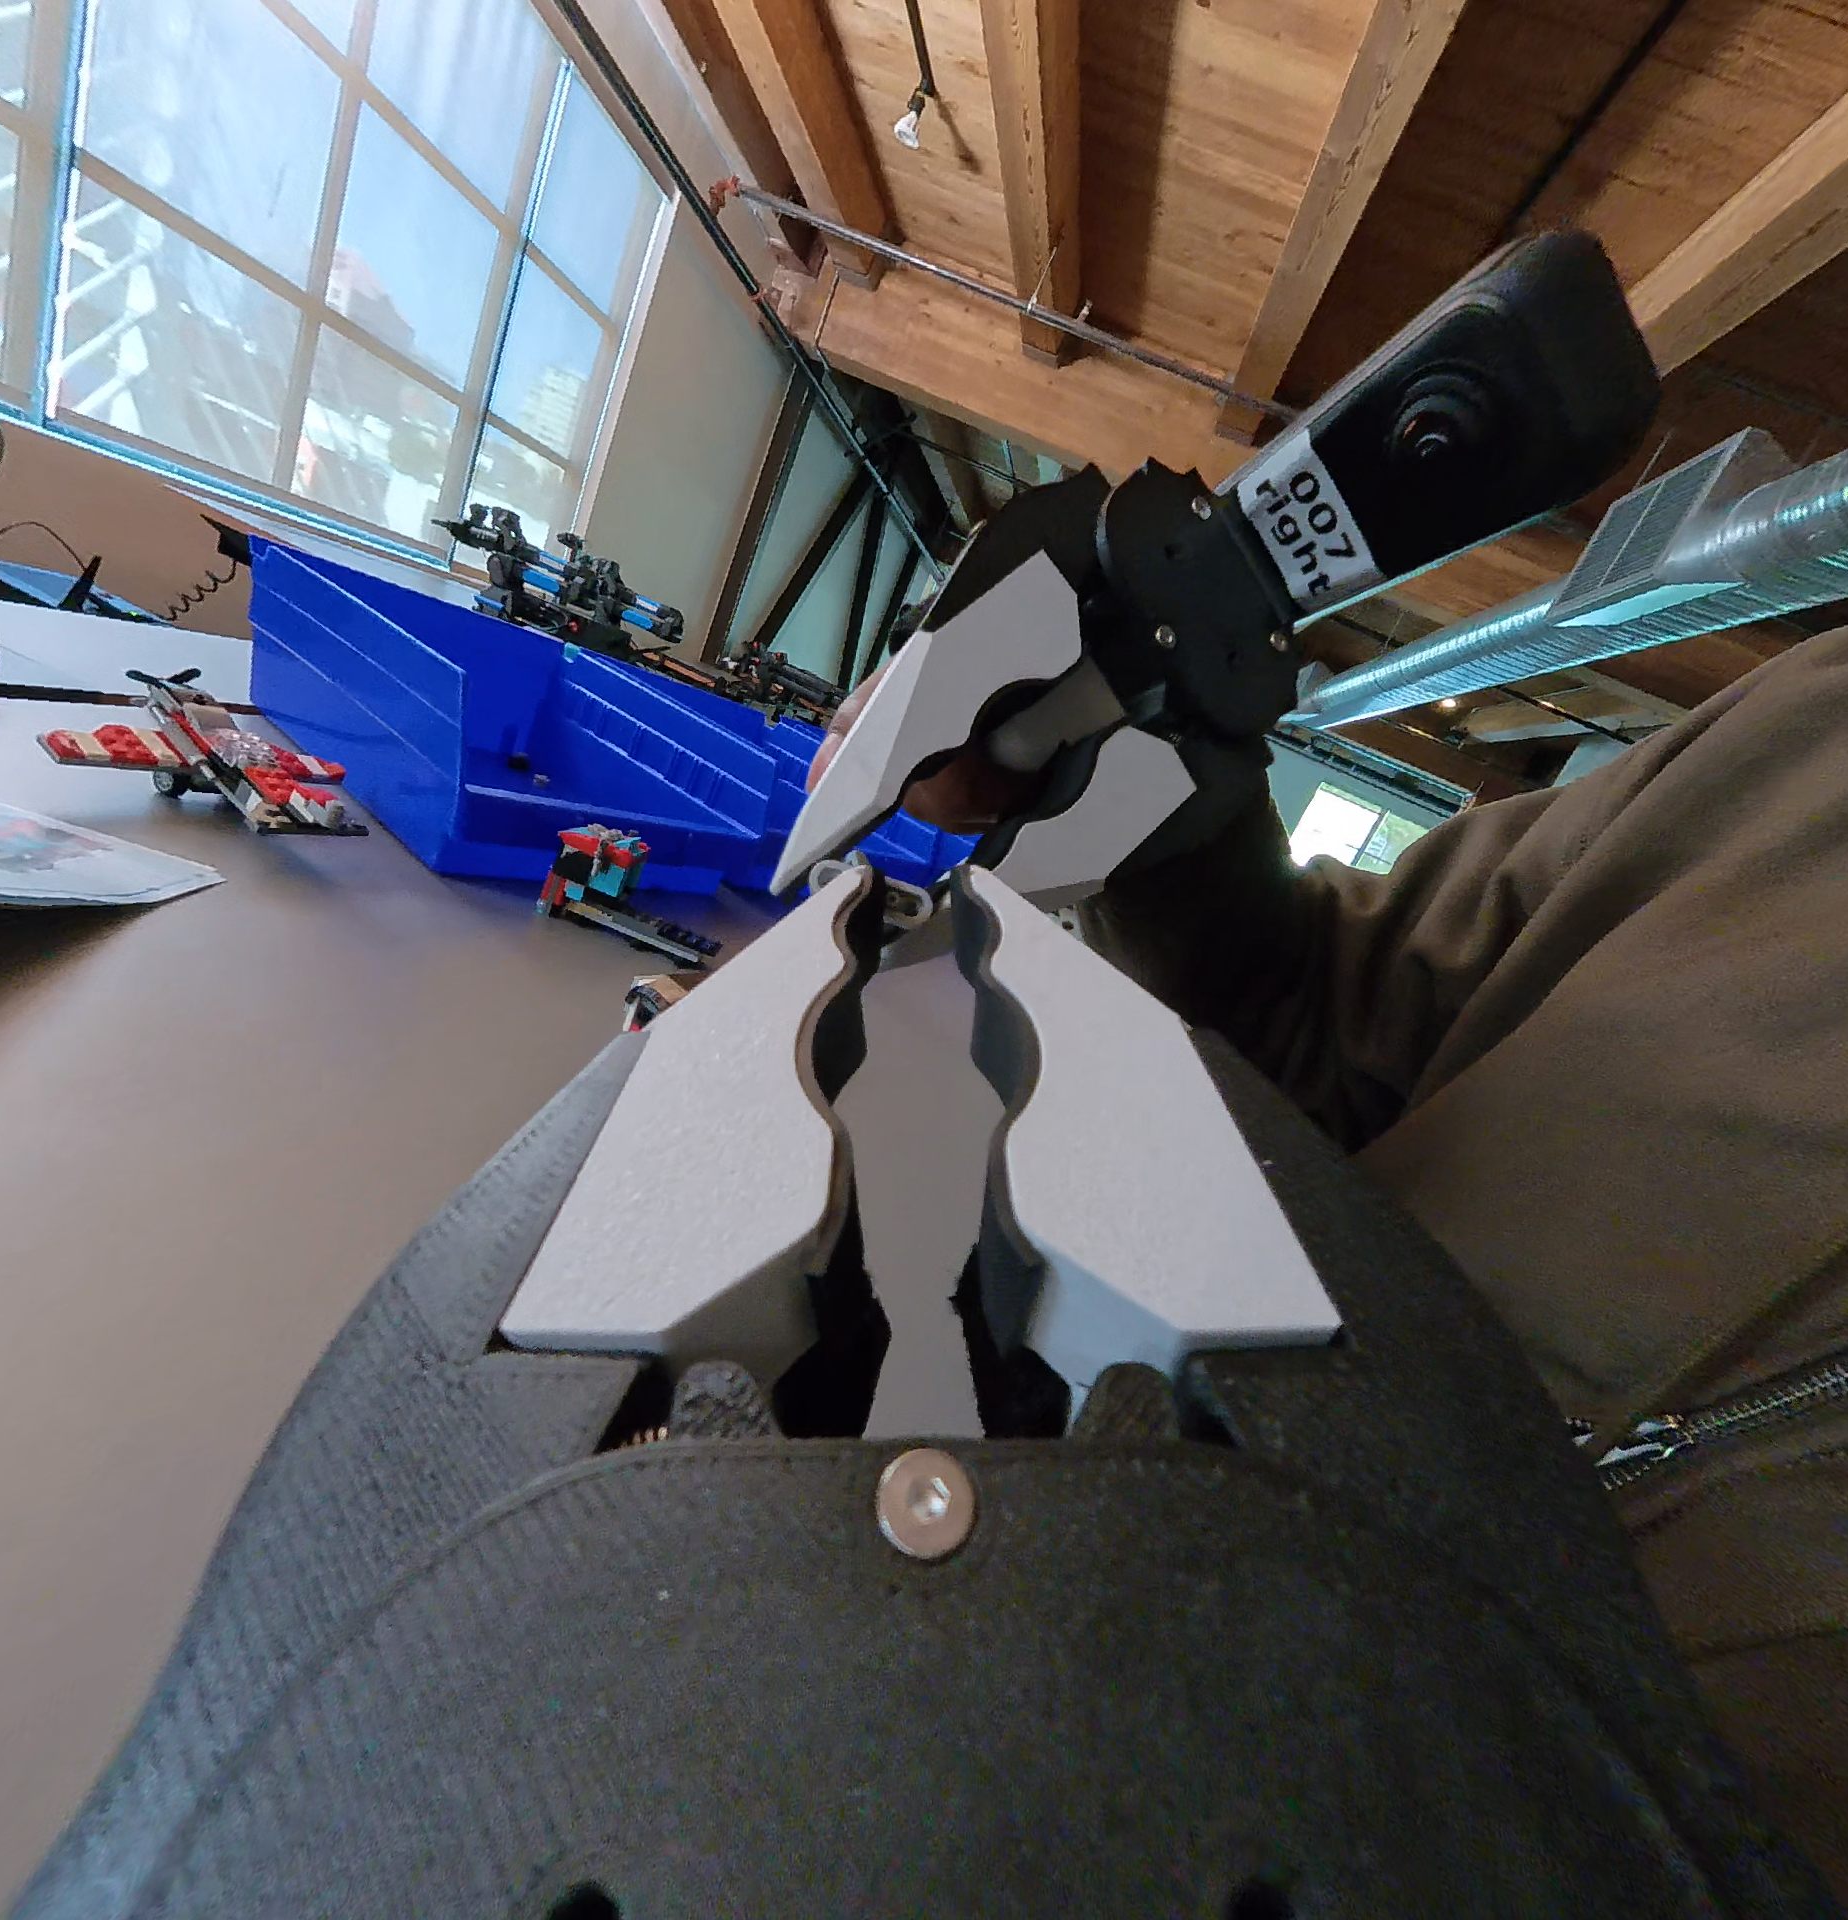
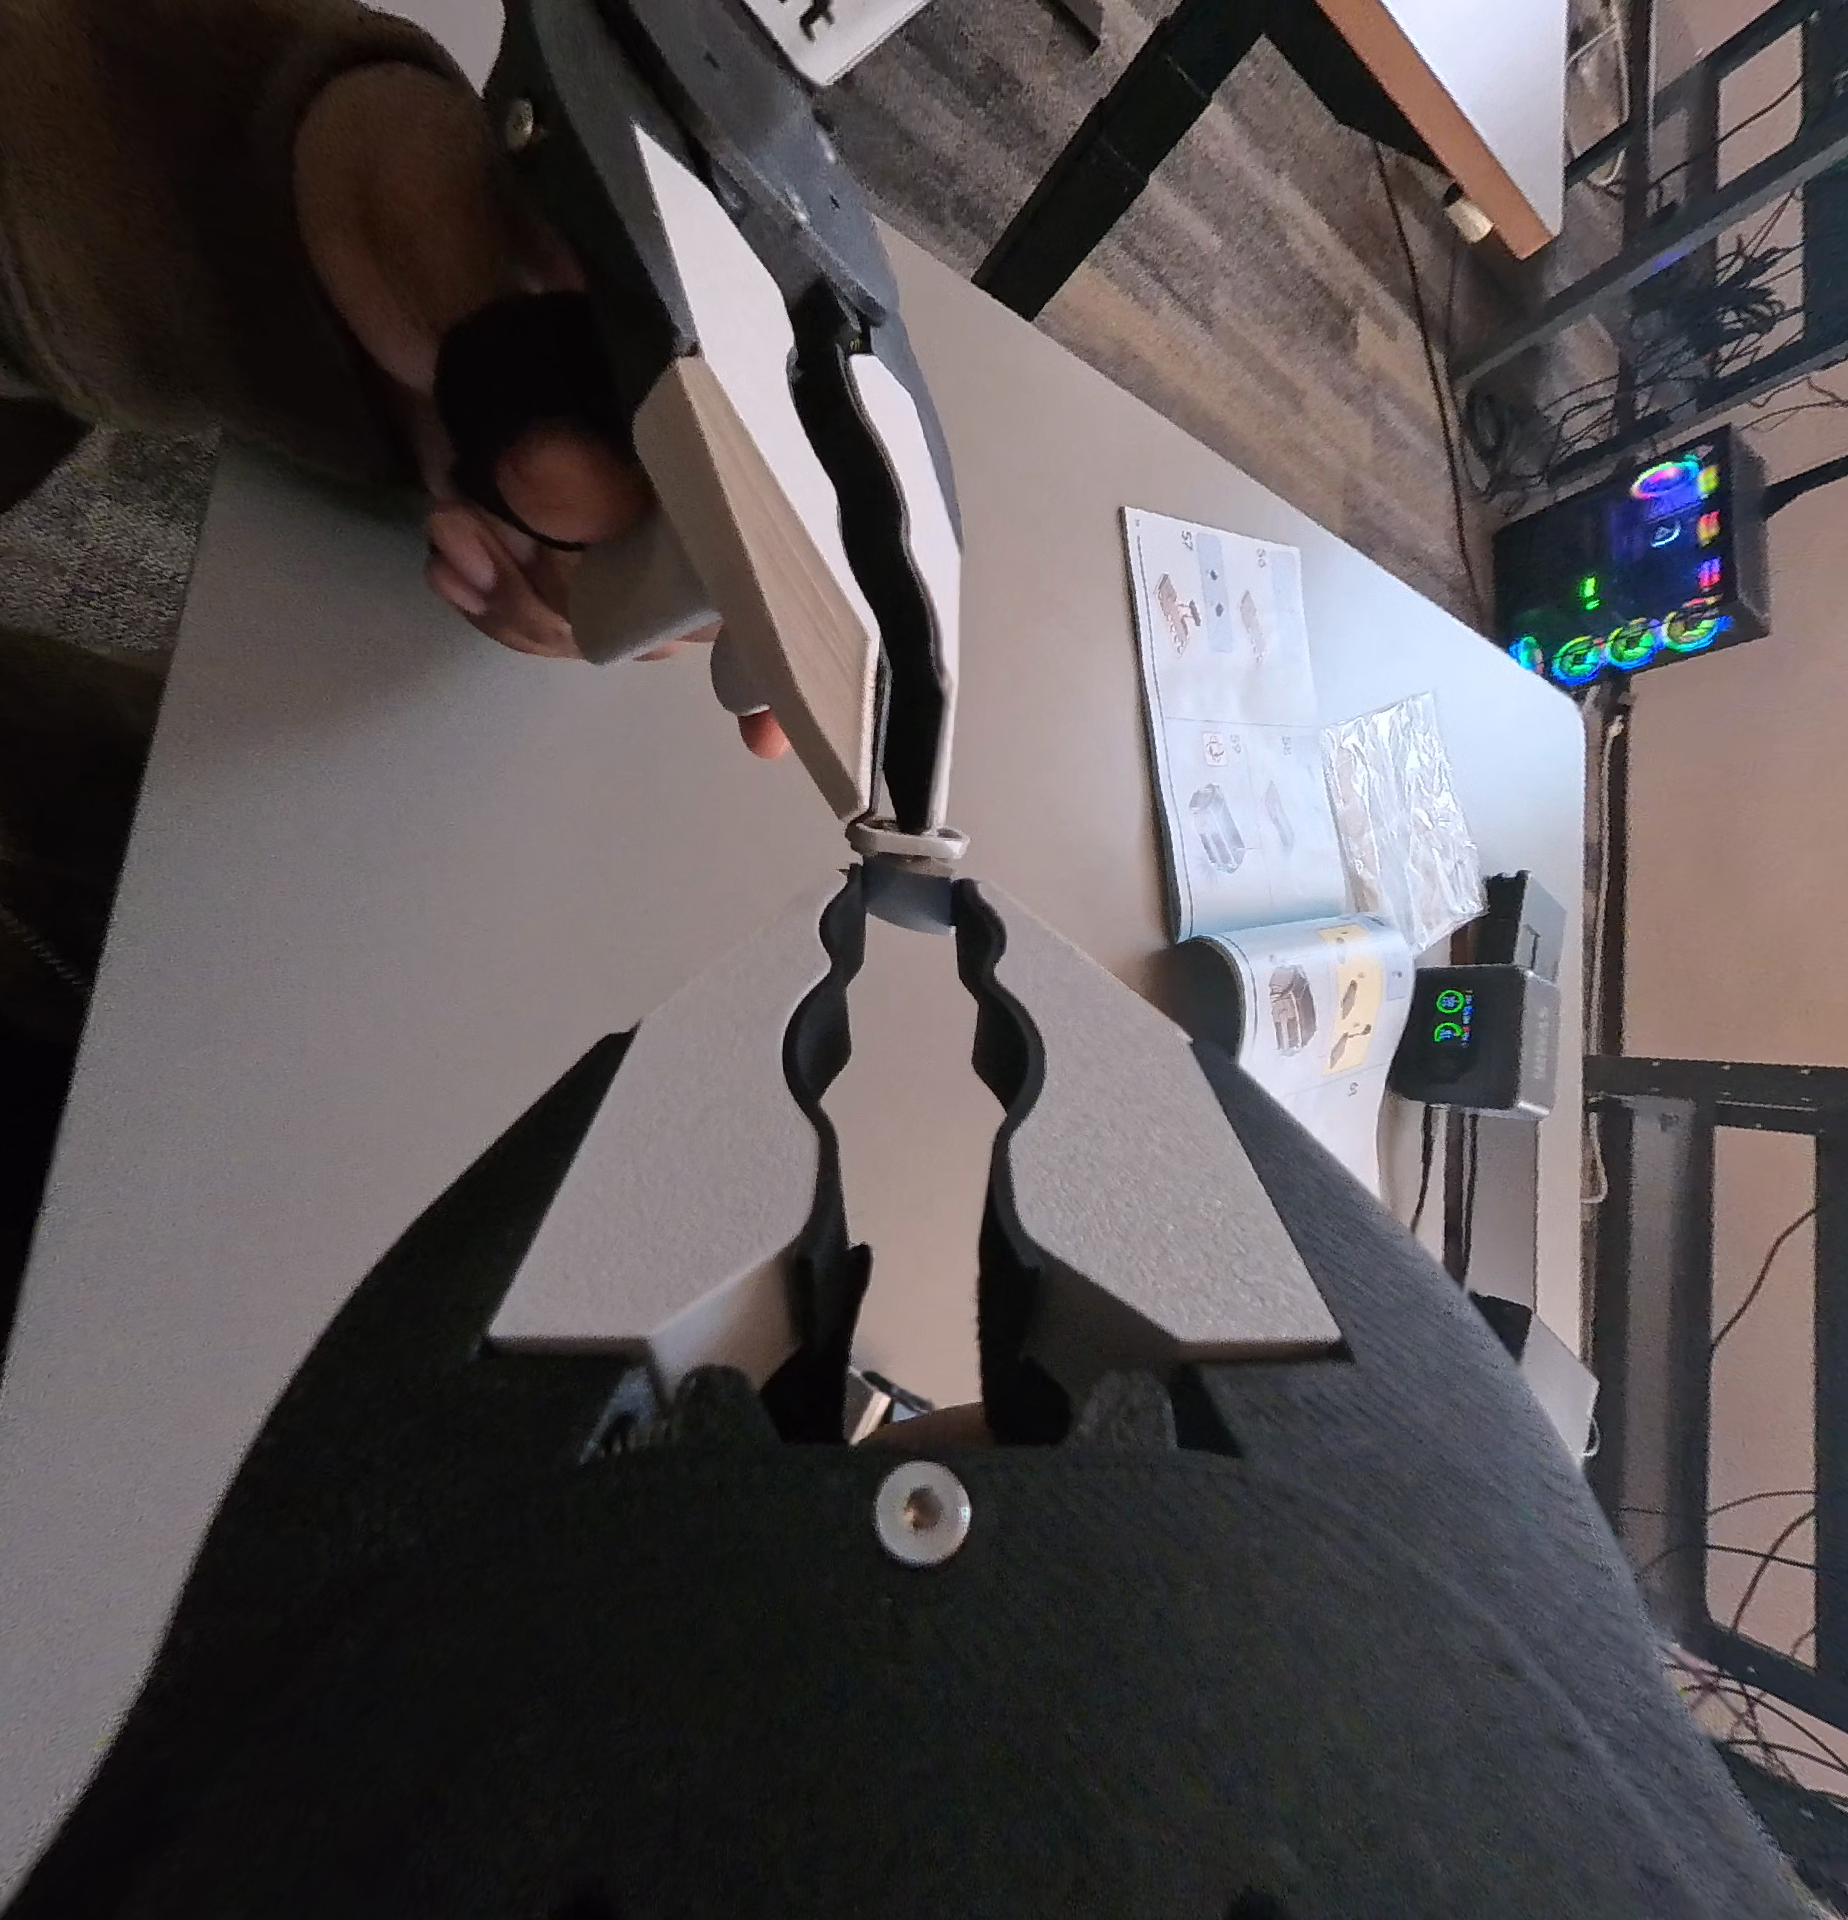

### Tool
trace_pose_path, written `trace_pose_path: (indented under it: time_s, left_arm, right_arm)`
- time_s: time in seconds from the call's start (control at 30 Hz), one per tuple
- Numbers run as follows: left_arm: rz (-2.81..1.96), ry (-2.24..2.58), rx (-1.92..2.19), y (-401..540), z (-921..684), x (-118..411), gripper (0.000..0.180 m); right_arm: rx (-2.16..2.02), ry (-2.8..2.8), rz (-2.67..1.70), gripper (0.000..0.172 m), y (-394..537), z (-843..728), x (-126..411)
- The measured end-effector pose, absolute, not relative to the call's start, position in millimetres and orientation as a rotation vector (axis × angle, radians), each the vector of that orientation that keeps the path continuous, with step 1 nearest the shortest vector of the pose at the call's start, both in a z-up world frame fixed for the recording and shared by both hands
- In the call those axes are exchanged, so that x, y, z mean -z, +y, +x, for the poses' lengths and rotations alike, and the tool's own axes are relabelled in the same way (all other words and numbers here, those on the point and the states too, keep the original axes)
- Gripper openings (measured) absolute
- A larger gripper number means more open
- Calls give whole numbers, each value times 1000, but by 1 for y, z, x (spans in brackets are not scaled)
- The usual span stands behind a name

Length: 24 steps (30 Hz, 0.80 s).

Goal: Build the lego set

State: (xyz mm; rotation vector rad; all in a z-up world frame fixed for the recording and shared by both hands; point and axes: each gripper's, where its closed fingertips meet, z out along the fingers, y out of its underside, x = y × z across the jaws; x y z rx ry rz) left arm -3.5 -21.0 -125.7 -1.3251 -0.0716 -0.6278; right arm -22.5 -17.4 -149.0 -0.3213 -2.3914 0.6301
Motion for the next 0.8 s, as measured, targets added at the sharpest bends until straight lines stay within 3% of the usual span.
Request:
trace_pose_path:
  time_s: [0.8]
  left_arm:
    - [-1391, -64, 684, -6, 14, 129, 15]
  right_arm:
    - [-832, -1815, -23, 18, -10, -12, 139]
